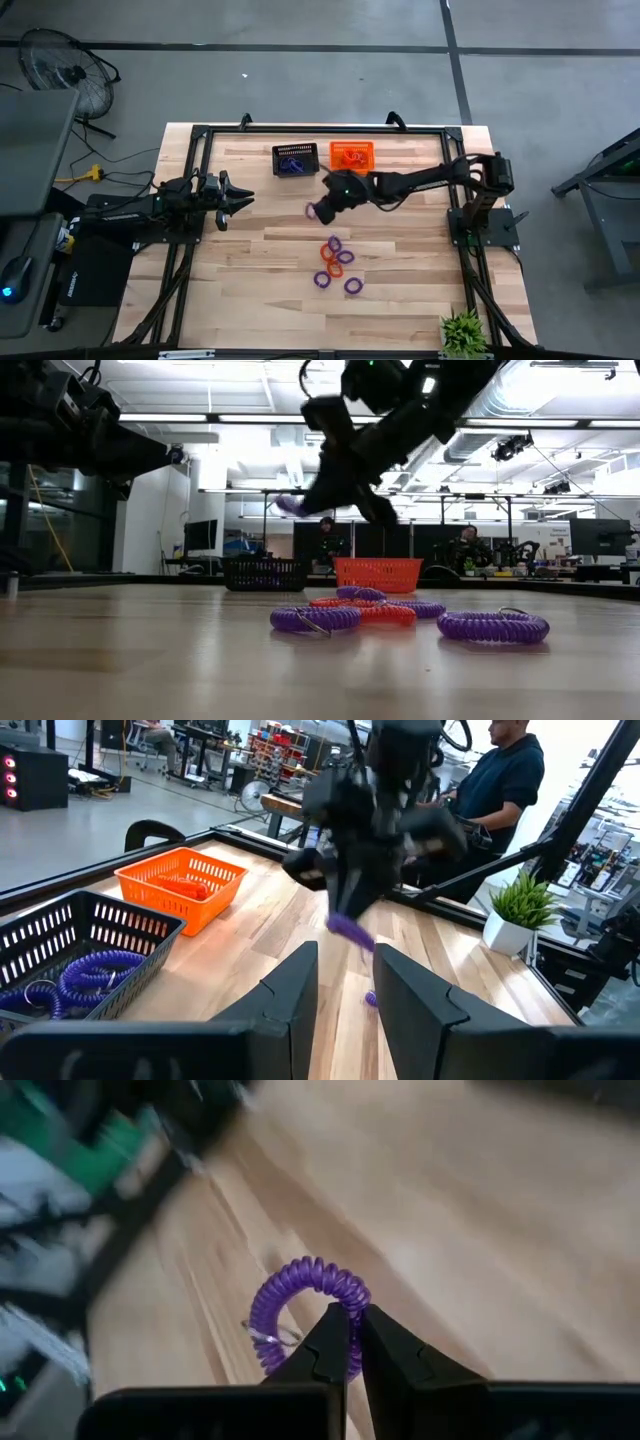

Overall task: Sort spring keychains
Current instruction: Put the purple spring keychain into the black bin

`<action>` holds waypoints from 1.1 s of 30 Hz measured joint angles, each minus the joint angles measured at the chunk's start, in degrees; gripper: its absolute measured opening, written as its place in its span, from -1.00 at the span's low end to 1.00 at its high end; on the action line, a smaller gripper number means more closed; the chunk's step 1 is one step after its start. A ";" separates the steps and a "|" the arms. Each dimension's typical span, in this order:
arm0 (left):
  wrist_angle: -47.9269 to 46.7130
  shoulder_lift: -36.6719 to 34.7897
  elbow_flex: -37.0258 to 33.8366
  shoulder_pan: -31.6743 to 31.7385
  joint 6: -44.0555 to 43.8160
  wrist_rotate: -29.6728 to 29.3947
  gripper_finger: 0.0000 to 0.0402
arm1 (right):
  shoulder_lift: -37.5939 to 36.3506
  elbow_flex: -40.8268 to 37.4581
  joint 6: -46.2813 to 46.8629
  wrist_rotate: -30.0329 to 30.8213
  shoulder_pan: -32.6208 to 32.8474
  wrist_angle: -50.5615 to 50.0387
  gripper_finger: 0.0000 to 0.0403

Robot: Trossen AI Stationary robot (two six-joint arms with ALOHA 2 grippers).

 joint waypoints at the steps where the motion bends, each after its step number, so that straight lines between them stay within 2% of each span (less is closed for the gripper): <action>1: 0.00 0.00 0.00 0.00 0.01 0.01 -0.51 | -0.02 0.02 0.00 0.68 -0.38 2.10 -0.95; 6: 0.00 -0.01 0.00 0.00 0.00 -0.01 -0.51 | -0.02 0.07 -0.14 2.34 -2.88 10.53 -0.95; 10: 0.00 -0.01 0.00 0.00 0.00 -0.01 -0.51 | -0.04 2.59 -4.62 2.40 -5.00 9.48 -0.95; 23: 0.00 0.02 0.00 0.00 -0.01 0.01 -0.51 | 2.66 19.15 -21.57 8.95 -11.75 -8.72 -0.94; 33: 0.00 -0.01 0.00 0.00 -0.01 0.03 -0.51 | 13.06 32.39 -25.73 8.18 -14.43 -17.19 -0.94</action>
